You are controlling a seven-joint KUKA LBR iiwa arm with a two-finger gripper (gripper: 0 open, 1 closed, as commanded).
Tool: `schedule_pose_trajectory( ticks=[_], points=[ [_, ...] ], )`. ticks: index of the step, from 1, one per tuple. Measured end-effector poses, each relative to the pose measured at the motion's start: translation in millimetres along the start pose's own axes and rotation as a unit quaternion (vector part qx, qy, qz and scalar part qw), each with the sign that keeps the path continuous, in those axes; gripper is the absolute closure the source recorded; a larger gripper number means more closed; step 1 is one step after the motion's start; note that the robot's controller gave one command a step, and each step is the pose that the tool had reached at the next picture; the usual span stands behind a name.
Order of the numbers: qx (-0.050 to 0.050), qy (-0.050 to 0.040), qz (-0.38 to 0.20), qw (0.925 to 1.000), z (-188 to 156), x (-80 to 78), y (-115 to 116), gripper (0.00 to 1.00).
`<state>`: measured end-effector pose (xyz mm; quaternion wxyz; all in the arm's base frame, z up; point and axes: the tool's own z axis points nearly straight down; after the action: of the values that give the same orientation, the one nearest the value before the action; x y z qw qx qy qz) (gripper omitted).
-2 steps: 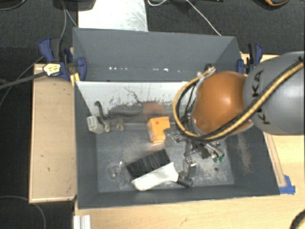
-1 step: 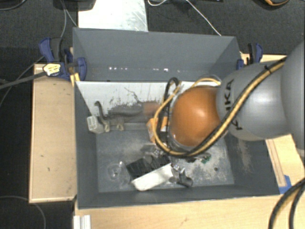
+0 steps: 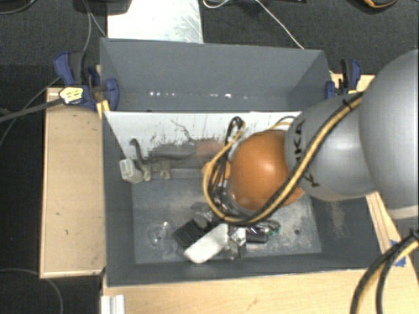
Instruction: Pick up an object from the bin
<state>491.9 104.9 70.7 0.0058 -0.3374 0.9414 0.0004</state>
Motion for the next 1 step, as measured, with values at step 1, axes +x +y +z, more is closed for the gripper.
schedule_pose_trajectory(
  ticks=[1],
  points=[
    [0.004,-0.0079,-0.14,0.9901,-4.2,3.3,6.7,1.0]
  ],
)
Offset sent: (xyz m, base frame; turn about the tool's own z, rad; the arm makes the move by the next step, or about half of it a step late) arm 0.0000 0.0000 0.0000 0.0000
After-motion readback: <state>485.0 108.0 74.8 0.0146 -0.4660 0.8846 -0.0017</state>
